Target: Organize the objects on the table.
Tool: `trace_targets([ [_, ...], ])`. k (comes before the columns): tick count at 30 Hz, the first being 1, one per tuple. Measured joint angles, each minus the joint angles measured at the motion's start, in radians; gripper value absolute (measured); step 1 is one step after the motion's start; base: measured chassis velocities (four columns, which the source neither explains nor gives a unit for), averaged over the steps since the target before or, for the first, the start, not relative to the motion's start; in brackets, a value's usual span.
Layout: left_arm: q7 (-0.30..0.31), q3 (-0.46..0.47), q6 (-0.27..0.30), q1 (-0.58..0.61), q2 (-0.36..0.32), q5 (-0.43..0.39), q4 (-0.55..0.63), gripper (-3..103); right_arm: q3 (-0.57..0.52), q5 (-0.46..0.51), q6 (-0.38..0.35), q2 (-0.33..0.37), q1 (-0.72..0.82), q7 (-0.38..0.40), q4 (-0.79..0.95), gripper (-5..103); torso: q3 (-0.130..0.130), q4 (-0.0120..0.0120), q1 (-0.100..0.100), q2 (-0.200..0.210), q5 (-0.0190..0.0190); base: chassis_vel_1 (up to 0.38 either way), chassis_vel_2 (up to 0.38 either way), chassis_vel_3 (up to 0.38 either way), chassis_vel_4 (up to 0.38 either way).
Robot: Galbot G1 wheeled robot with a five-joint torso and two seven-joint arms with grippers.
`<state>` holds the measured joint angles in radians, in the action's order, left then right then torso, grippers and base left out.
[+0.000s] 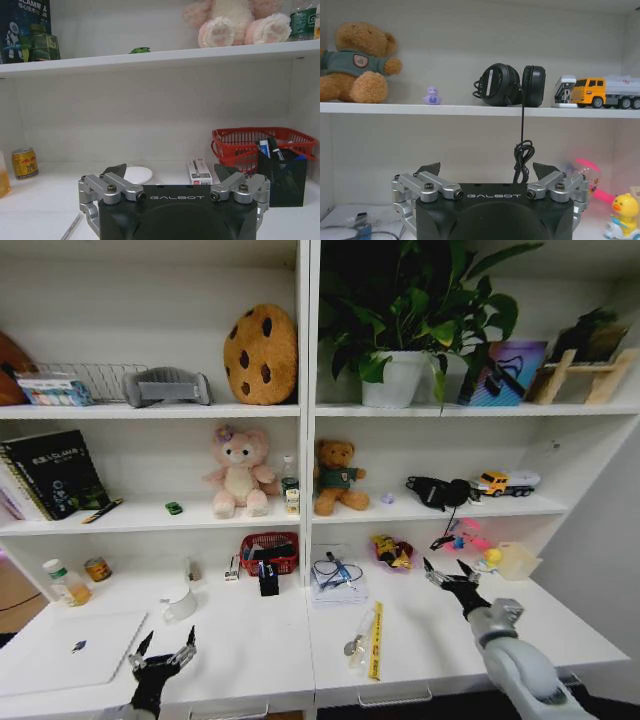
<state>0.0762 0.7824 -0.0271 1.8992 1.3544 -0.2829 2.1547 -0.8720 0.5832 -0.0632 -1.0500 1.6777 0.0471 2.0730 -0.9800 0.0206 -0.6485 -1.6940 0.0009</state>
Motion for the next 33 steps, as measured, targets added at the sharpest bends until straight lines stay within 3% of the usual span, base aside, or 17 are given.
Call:
trace_targets([
  [9, 0.009, 0.008, 0.027, 0.018, 0.010, -0.014, 0.078, 99, -0.133, -0.036, 0.113, -0.124, 0.195, -0.207, 0.118, 100, 0.000, -0.0002, 0.000, 0.000, 0.0000, 0.000, 0.000, 0.000, 0.000],
  [18, 0.006, 0.034, 0.048, 0.043, -0.007, -0.027, 0.151, 97, -0.100, -0.050, 0.135, -0.204, 0.246, -0.215, 0.179, 100, 0.000, -0.0003, 0.000, 0.000, 0.0000, 0.000, 0.000, 0.000, 0.000],
  [33, -0.002, 0.046, 0.055, 0.048, -0.006, -0.027, 0.154, 100, -0.084, -0.057, 0.124, -0.215, 0.250, -0.199, 0.208, 100, 0.000, -0.0003, 0.000, 0.000, -0.0001, 0.000, 0.000, 0.000, 0.000],
])
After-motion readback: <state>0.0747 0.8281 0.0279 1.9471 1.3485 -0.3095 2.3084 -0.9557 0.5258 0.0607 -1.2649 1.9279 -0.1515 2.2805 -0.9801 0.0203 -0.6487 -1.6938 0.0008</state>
